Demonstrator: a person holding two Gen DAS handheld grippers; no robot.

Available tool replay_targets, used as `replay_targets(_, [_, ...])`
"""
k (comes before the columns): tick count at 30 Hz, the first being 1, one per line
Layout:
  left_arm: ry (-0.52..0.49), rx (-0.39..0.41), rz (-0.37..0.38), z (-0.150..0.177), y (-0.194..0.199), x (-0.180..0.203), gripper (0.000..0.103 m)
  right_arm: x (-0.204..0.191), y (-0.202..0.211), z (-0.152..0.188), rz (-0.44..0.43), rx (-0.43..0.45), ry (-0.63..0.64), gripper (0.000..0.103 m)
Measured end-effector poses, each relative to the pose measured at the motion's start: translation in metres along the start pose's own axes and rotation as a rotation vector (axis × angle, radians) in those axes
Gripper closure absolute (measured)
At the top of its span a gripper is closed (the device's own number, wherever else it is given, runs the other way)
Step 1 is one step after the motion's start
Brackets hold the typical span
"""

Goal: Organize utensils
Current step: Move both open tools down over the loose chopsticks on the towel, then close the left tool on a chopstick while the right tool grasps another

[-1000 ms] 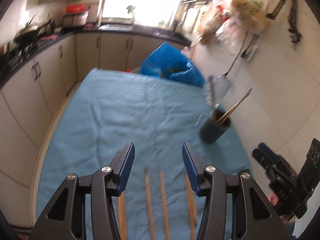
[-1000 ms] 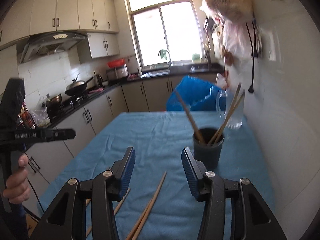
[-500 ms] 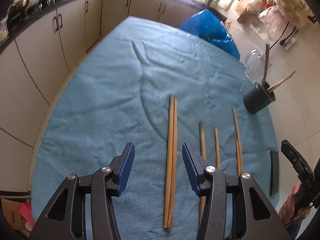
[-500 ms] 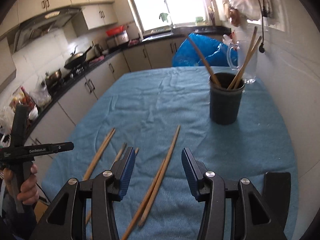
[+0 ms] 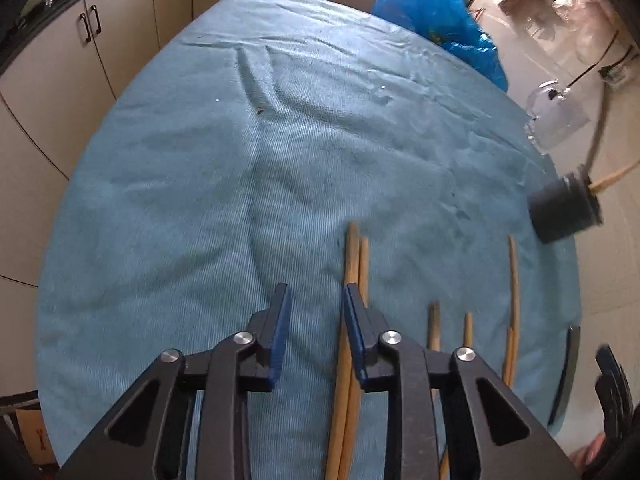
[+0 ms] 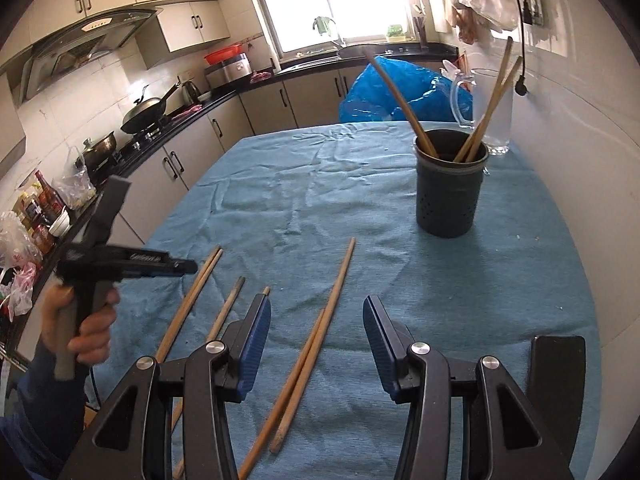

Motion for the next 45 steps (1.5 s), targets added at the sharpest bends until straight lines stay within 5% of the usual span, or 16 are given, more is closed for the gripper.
replay_targets(27, [-0.101, 0.017, -0.092, -0.003, -0.002, 0.004, 0.082, 0.014, -0.02, -0.006, 0.021, -0.055, -0.064, 0.051])
replay_targets(36, [-0.09, 0.03, -0.114, 0.0, -0.001, 0.003, 0.085, 0.021, -0.089, -0.037, 0.017, -0.209, -0.171, 0.051])
replay_targets(45, [-0.096, 0.03, -0.113, -0.003, -0.003, 0.002, 0.091, 0.028, -0.158, -0.038, 0.158, -0.375, -0.138, 0.058])
Point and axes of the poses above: each gripper's, at about its wrist camera, not at the fingertips, and y roughly against the way its jaws point, x to its right, z to its underside, the point moved 7 cm from there along -y, roughly the way its jaws point, and after that the axes turned 1 degree about -x, right-handed, at the moved point
